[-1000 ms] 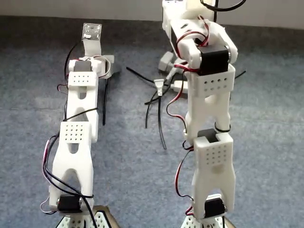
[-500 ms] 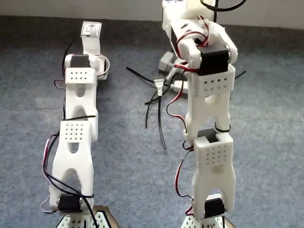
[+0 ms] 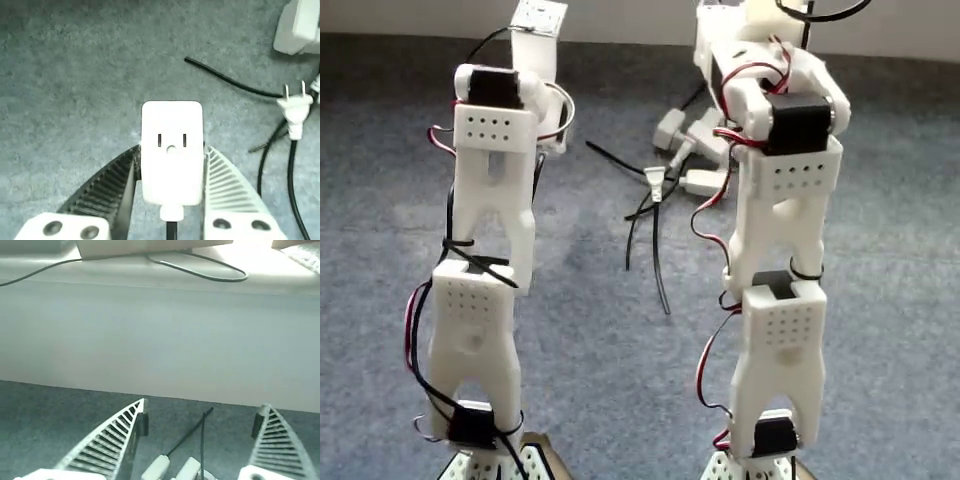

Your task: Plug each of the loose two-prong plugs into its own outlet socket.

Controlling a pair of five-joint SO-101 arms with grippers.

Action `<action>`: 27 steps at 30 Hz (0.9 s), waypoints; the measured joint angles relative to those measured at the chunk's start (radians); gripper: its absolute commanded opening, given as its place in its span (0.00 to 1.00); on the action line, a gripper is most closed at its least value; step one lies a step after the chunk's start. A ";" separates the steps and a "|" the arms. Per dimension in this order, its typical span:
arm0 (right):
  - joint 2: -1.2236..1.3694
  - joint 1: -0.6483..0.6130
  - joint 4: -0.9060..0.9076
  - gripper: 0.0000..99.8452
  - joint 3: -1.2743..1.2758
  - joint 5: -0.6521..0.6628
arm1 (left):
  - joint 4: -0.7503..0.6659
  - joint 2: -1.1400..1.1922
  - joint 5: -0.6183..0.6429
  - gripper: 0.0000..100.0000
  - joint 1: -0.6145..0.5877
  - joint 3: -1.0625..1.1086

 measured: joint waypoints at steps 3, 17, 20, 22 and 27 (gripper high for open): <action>-0.021 0.034 0.043 0.33 -0.002 0.000 | 0.000 -0.187 0.000 0.01 0.044 0.253; -0.026 0.124 0.279 0.33 -0.002 0.000 | -0.338 -0.697 0.000 0.01 0.069 1.435; -0.026 0.126 0.281 0.33 -0.002 0.000 | -0.457 -0.697 -0.014 0.02 0.084 1.587; -0.026 0.123 0.281 0.33 -0.002 0.000 | -0.529 -0.697 -0.066 0.08 0.123 1.665; -0.026 0.126 0.281 0.33 -0.002 0.000 | -0.626 -0.729 -0.135 0.19 0.201 1.760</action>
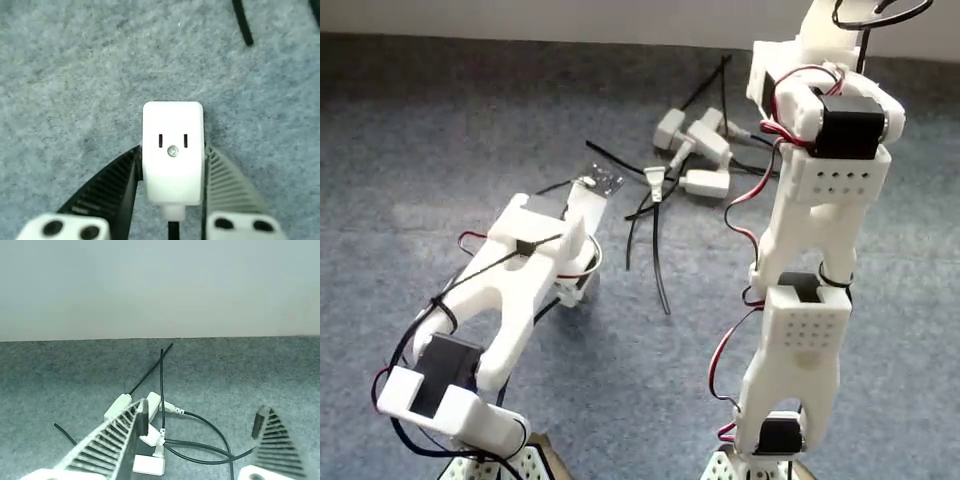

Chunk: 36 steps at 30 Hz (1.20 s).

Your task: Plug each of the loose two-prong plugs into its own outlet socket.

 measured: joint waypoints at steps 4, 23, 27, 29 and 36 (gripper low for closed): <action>0.000 -0.003 0.000 0.33 0.000 0.000 | -0.012 -0.008 0.000 0.20 0.002 0.009; 0.000 -0.003 0.002 0.33 0.000 0.000 | 0.109 -0.008 0.000 0.20 0.255 -0.238; 0.000 -0.003 0.002 0.33 0.000 0.000 | 0.110 -0.006 0.000 0.20 0.299 -0.238; 0.000 -0.003 0.002 0.33 0.000 0.000 | 0.110 -0.006 0.000 0.20 0.299 -0.238; 0.000 -0.003 0.002 0.33 0.000 0.000 | 0.110 -0.006 0.000 0.20 0.166 -0.238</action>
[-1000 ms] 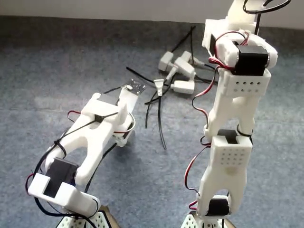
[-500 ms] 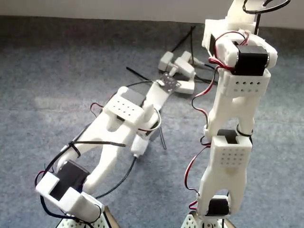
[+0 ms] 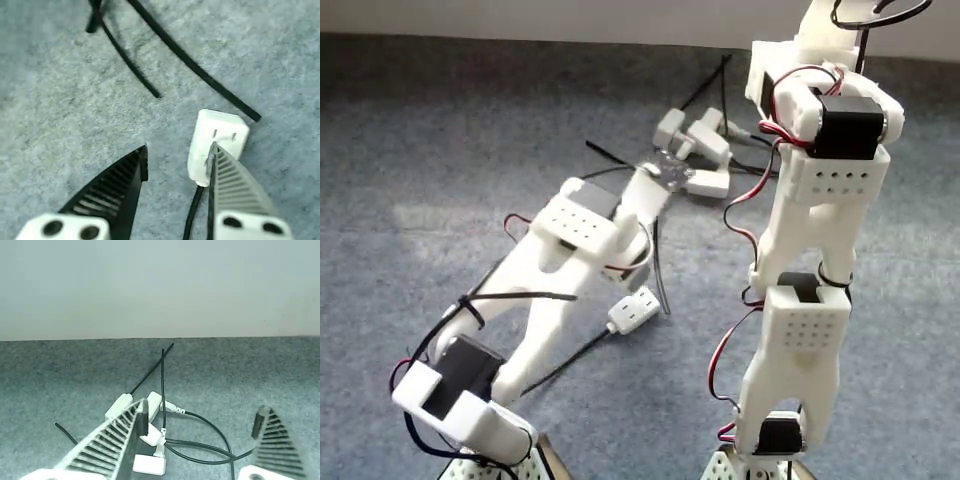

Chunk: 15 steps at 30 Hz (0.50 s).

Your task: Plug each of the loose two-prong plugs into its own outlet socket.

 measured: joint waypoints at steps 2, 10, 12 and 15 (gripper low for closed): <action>0.000 0.000 0.000 0.33 0.000 0.000 | -0.012 0.000 0.000 0.20 -0.071 0.000; 0.000 -0.020 -0.002 0.33 0.000 0.000 | -0.232 0.026 0.005 0.20 -0.155 0.000; 0.000 -0.044 -0.002 0.33 0.000 0.000 | -0.287 0.086 0.058 0.20 -0.147 -0.005; 0.000 -0.058 -0.002 0.33 0.000 0.000 | -0.331 0.213 0.120 0.20 -0.121 -0.087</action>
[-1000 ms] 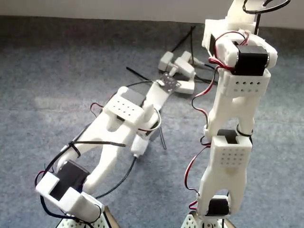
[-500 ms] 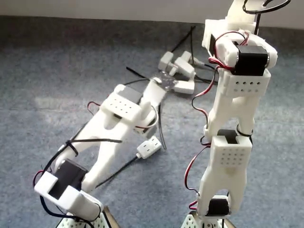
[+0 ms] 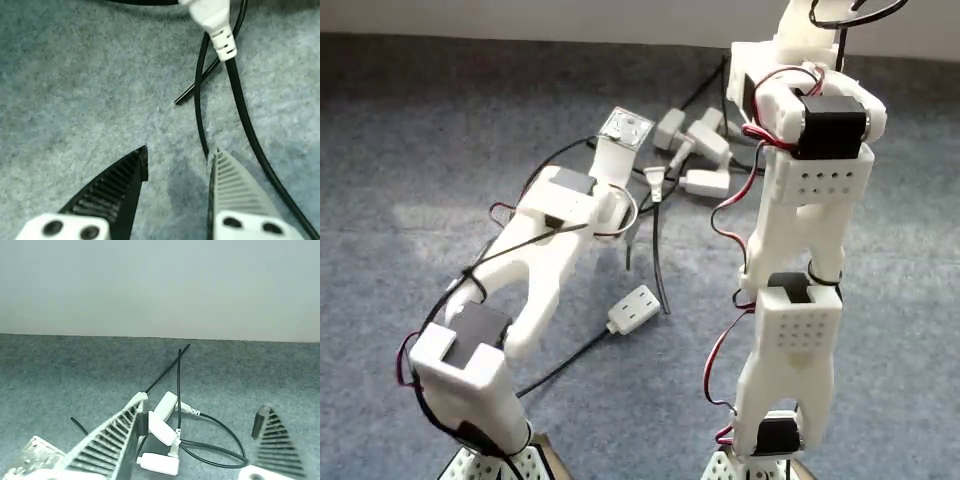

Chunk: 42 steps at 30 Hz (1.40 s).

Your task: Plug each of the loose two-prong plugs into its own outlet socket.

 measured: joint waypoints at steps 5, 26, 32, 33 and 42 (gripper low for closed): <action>0.000 -0.002 0.000 0.33 0.000 0.000 | 0.012 0.198 0.026 0.20 0.002 -0.239; 0.000 -0.014 -0.018 0.33 0.000 0.000 | 0.058 0.293 0.721 0.20 0.101 -0.474; 0.000 -0.014 -0.018 0.33 0.000 0.000 | 0.058 0.361 0.806 0.20 0.091 -0.537; 0.000 -0.014 -0.018 0.33 0.000 0.000 | 0.058 0.371 0.807 0.20 0.092 -0.557; 0.000 -0.014 -0.018 0.33 0.000 0.000 | 0.037 0.505 0.807 0.20 0.092 -0.709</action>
